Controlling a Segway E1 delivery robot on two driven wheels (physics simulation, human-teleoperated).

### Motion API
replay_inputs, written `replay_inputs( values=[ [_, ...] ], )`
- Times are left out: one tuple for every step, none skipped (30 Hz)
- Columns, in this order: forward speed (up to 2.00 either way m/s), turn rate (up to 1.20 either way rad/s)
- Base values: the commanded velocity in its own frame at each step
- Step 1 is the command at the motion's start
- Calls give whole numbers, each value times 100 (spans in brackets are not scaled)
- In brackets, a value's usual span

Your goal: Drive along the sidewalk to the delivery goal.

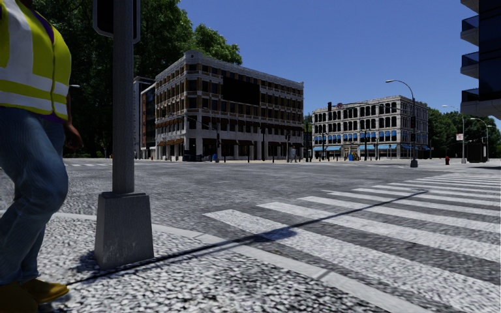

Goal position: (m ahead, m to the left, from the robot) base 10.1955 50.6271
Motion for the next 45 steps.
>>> replay_inputs(
  values=[
    [0,17],
    [0,17],
    [0,19],
    [0,19],
    [0,23],
    [0,26],
    [0,29],
    [0,29],
    [0,34],
    [0,40],
    [0,43],
    [0,43],
    [0,44],
    [0,44],
    [0,44],
    [0,44],
    [0,44],
    [0,44],
    [0,44],
    [0,44],
    [0,44],
    [0,44],
    [0,44],
    [0,44],
    [0,45],
    [0,48],
    [0,53],
    [0,53],
    [0,58],
    [0,64],
    [0,71],
    [0,71],
    [0,73],
    [0,74],
    [0,74],
    [0,74],
    [0,75],
    [0,75],
    [0,75],
    [0,75],
    [0,75],
    [0,75],
    [0,69],
    [0,69],
    [0,64]
  ],
)
